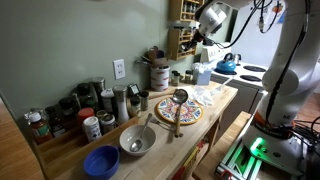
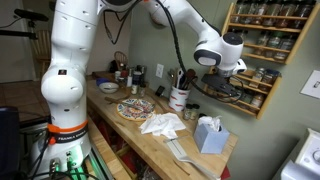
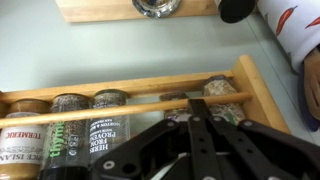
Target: Pick up the spice container with black substance in it and put it on the far right of the bottom shelf of the bottom spice rack
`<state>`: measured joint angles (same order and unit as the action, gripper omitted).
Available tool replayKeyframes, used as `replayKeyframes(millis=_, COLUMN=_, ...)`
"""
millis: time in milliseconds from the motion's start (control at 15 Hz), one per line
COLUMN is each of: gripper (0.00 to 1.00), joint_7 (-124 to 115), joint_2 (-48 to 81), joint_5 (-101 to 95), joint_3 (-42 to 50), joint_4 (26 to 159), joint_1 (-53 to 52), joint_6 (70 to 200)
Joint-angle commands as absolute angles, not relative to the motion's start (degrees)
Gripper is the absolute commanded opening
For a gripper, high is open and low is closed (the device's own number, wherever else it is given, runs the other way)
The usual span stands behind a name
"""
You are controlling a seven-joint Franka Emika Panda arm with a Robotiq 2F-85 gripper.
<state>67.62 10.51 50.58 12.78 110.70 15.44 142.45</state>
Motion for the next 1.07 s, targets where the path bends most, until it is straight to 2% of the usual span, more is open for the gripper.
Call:
replayKeyframes(millis=0, gripper=0.0, joint_7=68.73, joint_2=12.19, joint_5=52.58, joint_3=11.54, joint_4=108.93, joint_1=16.86, joint_6=143.08)
replayKeyframes(millis=1000, gripper=0.0, joint_7=79.95, joint_2=13.56, joint_5=63.83, joint_3=9.97, joint_4=107.8, joint_1=17.15, joint_6=150.37)
